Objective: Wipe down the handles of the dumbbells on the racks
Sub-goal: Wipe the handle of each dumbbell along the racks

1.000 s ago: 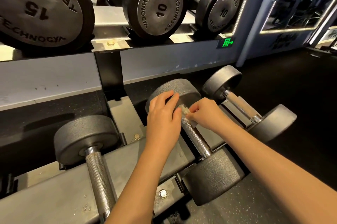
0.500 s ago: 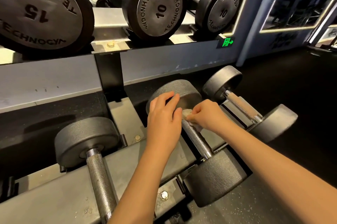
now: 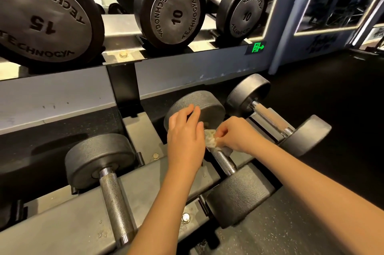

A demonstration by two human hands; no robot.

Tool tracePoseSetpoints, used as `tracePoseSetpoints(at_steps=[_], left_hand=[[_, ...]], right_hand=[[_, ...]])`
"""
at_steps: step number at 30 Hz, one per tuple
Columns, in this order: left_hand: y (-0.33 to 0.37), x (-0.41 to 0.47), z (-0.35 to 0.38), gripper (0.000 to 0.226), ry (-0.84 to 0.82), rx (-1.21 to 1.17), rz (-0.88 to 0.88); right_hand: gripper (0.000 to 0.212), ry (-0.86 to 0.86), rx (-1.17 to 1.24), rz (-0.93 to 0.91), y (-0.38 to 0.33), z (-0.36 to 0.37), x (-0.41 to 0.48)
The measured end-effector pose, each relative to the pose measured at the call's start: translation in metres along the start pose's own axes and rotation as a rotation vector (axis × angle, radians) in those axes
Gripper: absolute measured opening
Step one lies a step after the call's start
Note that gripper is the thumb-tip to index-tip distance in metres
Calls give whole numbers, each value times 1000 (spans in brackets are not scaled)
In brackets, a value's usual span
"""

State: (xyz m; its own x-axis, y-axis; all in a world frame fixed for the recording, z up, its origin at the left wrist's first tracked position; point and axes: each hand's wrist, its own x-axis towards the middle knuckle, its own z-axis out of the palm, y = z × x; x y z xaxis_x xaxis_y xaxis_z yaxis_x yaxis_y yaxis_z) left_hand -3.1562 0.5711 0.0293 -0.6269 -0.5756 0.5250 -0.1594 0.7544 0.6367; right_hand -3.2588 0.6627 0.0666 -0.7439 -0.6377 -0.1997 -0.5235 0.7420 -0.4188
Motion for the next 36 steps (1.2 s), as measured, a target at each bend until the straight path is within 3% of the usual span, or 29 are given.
tracePoseSetpoints(at_steps=[7, 10, 14, 19, 25, 28, 36], left_hand=[[3, -2, -4, 46, -99, 132, 15], [8, 2, -11, 45, -157, 160, 22], [16, 10, -16, 44, -195, 209, 61], [36, 35, 3, 46, -326, 305, 245], [59, 86, 51, 55, -530, 428, 439], [63, 108, 67, 58, -596, 446, 443], [57, 126, 83, 64, -671, 352, 388]], right_hand=[[7, -67, -75, -31, 5, -5, -13], [14, -93, -109, -43, 12, -8, -18], [8, 92, 78, -72, 34, -16, -27], [16, 226, 226, -38, 72, -35, -24], [15, 351, -25, 75, 113, -63, 7], [17, 368, -123, 142, 124, -76, 26], [18, 208, -300, 245, 121, -86, 77]])
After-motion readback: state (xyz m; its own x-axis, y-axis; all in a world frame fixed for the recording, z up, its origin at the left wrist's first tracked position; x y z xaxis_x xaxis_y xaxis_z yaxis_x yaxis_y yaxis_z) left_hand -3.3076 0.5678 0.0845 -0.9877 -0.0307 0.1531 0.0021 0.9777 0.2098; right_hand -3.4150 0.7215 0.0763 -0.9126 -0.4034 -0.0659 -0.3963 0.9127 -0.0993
